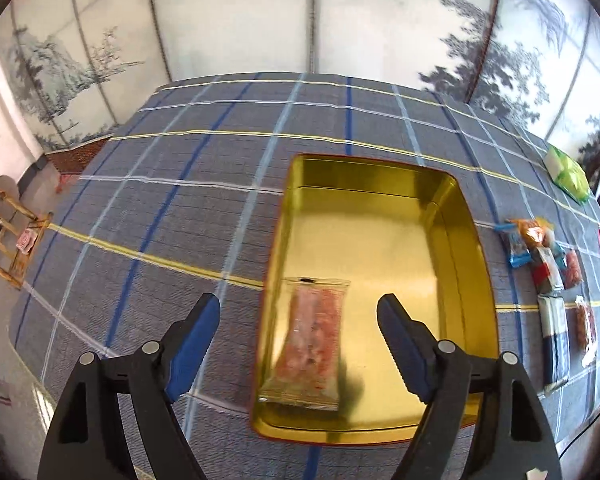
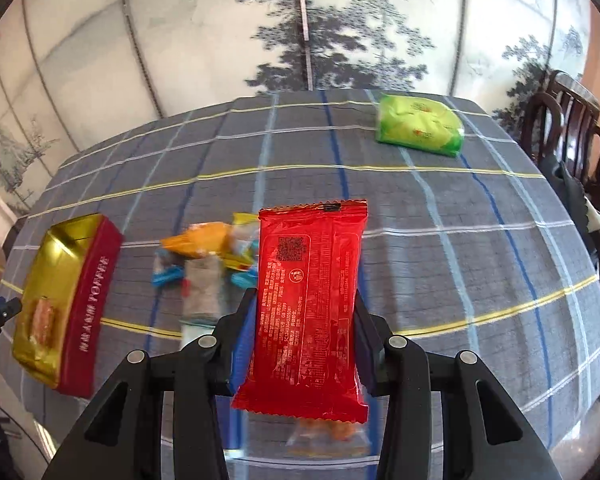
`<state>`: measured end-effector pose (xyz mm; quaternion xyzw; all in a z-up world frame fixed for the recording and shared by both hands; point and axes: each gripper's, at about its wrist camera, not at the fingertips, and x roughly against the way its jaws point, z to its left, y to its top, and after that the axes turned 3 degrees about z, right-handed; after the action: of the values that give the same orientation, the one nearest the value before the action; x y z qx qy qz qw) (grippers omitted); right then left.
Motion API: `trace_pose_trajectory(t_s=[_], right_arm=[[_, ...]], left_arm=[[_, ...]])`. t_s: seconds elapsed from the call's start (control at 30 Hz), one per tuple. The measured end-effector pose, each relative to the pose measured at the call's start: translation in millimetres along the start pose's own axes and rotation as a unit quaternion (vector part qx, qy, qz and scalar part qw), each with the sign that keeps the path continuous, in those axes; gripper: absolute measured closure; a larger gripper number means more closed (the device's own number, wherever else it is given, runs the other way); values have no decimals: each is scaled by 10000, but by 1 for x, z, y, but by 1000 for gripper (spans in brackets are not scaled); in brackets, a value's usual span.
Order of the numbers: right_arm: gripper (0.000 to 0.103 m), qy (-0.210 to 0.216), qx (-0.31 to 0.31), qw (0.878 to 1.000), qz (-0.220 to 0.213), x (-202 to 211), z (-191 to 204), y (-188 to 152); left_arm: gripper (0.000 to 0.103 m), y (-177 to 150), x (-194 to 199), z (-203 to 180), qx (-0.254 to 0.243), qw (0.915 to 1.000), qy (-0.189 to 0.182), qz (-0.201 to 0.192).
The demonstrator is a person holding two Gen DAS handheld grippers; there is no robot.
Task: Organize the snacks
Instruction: 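Carry the red packet into the gold tin beside the pastry bag, release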
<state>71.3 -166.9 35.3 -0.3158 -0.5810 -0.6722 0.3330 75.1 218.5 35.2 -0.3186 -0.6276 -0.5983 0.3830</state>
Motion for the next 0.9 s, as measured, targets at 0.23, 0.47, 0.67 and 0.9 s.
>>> trace_pose_trajectory(t_s=[0.23,0.47,0.67,0.9], right_arm=[[59,1015,616,9925,300,-17,116,-7],[59,1453,1147,9807,635,-36,204,-21],[59,1492,1303,9757,935,-56,236,-29],[59,1472,1292,9728,1239,-79,251,-36]], left_arm=[[24,-21,6,35,381,9989,256,98],[24,-38,13,71,843,9956,381,159],[23,-47,17,91,1060,9930,486,161],[22,-52,13,104,1206,9913,441,288]])
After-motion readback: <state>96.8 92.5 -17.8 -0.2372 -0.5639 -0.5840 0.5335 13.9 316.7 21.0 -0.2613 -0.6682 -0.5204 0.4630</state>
